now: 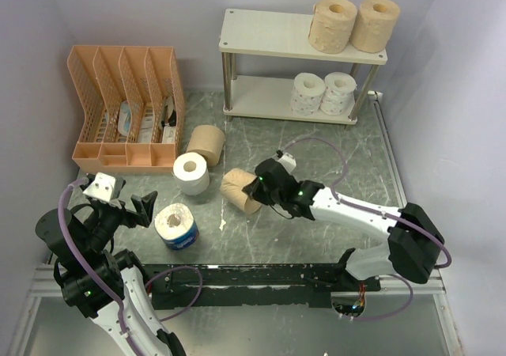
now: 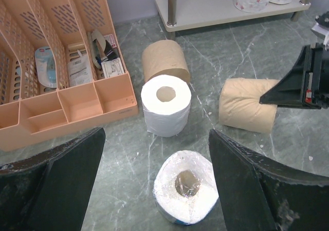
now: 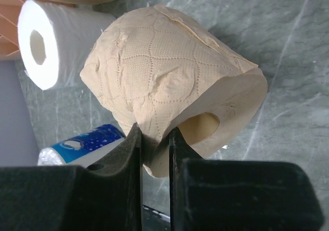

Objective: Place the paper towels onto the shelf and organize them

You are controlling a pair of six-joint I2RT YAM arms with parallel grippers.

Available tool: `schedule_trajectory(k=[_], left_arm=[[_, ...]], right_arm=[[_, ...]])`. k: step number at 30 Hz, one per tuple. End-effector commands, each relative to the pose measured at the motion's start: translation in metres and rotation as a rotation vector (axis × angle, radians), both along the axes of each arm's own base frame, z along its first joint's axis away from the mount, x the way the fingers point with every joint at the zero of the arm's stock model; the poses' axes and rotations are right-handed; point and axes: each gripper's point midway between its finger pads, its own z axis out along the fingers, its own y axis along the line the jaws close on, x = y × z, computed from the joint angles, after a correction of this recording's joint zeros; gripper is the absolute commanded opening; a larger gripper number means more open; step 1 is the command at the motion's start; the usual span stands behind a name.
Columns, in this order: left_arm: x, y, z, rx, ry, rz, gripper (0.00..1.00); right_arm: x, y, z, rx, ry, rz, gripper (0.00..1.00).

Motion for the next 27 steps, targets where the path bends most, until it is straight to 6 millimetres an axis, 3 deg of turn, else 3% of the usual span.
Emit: schedule_trajectory(k=[1,4,6,11,13,15,16,20,24,27], left_arm=[[-0.001,-0.003,0.002,0.013,-0.016,-0.021,0.94],[-0.001,-0.003,0.003,0.016,-0.019,-0.02,0.94],[-0.002,-0.004,0.003,0.017,-0.021,-0.02,0.94],[-0.003,-0.004,0.003,0.018,-0.024,-0.019,0.94],[-0.002,-0.004,0.003,0.017,-0.022,-0.019,0.94],[-0.002,-0.004,0.002,0.016,-0.02,-0.022,0.94],[-0.002,-0.004,0.002,0.016,-0.019,-0.023,0.94],[-0.003,-0.004,0.003,0.021,-0.028,-0.017,0.94],[-0.005,-0.004,0.004,0.032,-0.042,-0.005,0.94],[-0.006,-0.005,0.004,0.034,-0.046,-0.002,0.94]], right_arm=[[-0.001,0.006,0.013,-0.075,0.082,0.026,0.0],[-0.005,0.03,0.028,-0.069,0.009,0.219,0.0],[-0.004,0.035,0.043,-0.087,-0.099,0.267,0.0],[0.015,0.015,0.102,-0.259,-0.357,0.266,0.0],[0.023,0.002,0.127,-0.375,-0.41,0.284,0.0],[0.032,-0.003,0.161,-0.477,-0.478,0.312,0.0],[0.038,-0.003,0.187,-0.512,-0.532,0.327,0.0],[0.061,-0.018,0.248,-0.769,-0.676,0.349,0.0],[0.082,-0.032,0.297,-1.074,-0.869,0.389,0.0],[0.092,-0.027,0.322,-1.378,-1.075,0.569,0.0]])
